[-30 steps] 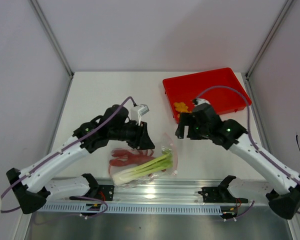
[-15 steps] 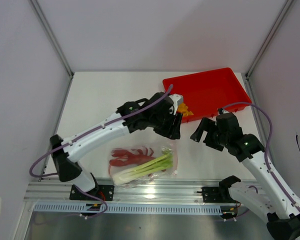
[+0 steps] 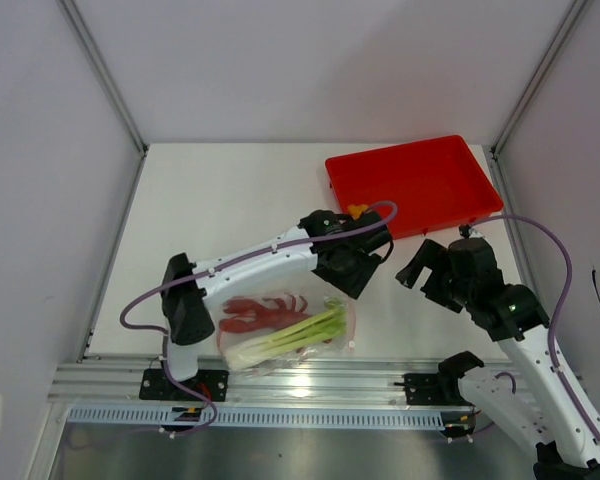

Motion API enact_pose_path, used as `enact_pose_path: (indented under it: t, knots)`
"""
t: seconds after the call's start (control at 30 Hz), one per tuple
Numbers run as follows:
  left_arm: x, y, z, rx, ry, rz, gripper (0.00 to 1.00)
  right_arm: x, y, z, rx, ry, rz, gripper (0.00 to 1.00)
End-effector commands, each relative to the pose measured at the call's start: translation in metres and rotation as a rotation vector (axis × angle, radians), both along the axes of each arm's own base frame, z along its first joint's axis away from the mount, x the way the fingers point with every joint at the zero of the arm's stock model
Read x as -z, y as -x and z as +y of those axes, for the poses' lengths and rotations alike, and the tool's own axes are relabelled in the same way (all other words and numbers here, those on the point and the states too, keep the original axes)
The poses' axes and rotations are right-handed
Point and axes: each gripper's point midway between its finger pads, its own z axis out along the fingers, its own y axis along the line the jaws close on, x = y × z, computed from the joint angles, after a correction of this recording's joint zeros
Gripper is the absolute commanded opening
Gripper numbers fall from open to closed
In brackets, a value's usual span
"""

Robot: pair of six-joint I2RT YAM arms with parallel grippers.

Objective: Place the food in the zip-top bag and seal the zipper
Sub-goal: Pick up the zipper food storage bag at the center of the board.

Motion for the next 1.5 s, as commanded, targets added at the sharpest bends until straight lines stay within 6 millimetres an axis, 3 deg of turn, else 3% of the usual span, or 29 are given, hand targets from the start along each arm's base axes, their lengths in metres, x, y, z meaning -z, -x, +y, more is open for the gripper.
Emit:
enact_pose_path:
  t: [0.0,0.43,0.6,0.9,1.0,1.1,1.23,1.4,1.47]
  knots:
    - [-0.005,-0.005,0.007,-0.019,-0.05,-0.047,0.69,-0.013,-0.002,-0.006,0.036,0.001,-0.03,0.99]
    - [0.001,-0.02,-0.021,-0.064,0.009,-0.042,0.73,-0.01,0.002,-0.002,-0.008,-0.01,-0.041,0.99]
    - [0.023,-0.021,-0.007,-0.094,-0.074,-0.035,0.65,-0.013,0.003,-0.002,-0.016,-0.013,-0.051,0.99]
    - [0.033,-0.023,0.021,-0.123,-0.197,-0.11,0.58,-0.012,0.0,0.002,-0.038,-0.013,-0.049,0.99]
    - [0.038,-0.023,0.027,-0.132,-0.229,-0.119,0.49,-0.008,-0.001,0.002,-0.045,-0.001,-0.042,0.99]
    - [0.034,-0.021,0.03,-0.139,-0.208,-0.126,0.34,-0.002,-0.003,0.004,-0.058,0.009,-0.029,0.99]
    - [0.034,-0.015,0.043,-0.146,-0.206,-0.114,0.01,0.005,-0.009,0.017,-0.107,-0.02,-0.002,0.99]
    - [0.009,-0.012,0.054,-0.168,-0.132,-0.14,0.0,-0.002,-0.032,0.025,-0.119,-0.051,-0.022,1.0]
    - [-0.011,-0.008,0.061,-0.171,-0.082,-0.158,0.01,-0.005,-0.048,0.022,-0.102,-0.063,-0.03,0.99]
